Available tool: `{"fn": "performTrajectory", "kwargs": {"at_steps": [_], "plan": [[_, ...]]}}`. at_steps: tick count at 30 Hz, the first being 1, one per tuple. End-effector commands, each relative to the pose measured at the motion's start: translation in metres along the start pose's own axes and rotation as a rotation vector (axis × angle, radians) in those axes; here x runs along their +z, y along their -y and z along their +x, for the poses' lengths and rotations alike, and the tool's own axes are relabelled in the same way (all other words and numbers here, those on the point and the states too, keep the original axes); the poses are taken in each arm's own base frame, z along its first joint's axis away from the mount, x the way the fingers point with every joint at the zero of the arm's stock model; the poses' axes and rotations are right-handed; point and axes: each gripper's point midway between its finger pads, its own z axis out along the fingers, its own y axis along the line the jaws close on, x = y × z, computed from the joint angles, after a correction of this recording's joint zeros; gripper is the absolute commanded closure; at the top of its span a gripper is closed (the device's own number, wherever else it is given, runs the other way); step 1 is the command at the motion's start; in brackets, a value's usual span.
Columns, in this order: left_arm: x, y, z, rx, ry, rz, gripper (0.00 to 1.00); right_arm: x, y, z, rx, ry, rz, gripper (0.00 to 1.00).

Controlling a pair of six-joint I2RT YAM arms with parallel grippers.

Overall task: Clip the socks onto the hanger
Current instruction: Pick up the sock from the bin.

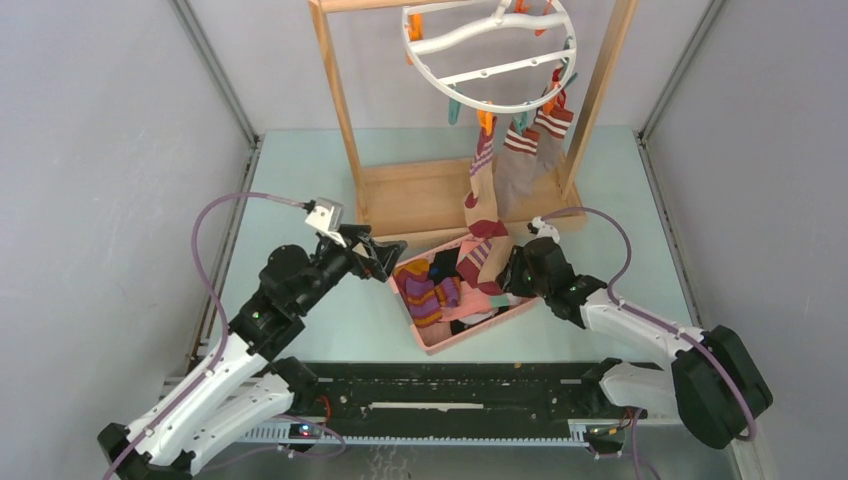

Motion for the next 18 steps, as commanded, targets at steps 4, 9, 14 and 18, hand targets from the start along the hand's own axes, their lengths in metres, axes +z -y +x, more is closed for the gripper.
{"fn": "performTrajectory", "kwargs": {"at_steps": [4, 9, 14, 18], "plan": [[-0.01, -0.001, -0.013, 0.051, 0.065, 0.01, 0.0, -0.011, -0.031, -0.029, 0.025, 0.128, -0.098, 0.71], [-0.006, 0.011, -0.007, 0.041, 0.038, 0.074, 0.0, -0.039, -0.034, -0.05, -0.013, 0.218, -0.12, 0.93], [-0.001, 0.022, -0.001, 0.012, 0.017, 0.139, 0.0, -0.075, -0.053, -0.078, -0.046, 0.334, -0.226, 1.0], [0.001, 0.035, 0.01, -0.056, 0.022, 0.222, 0.0, -0.11, -0.076, -0.107, -0.052, 0.438, -0.326, 1.0]]}}
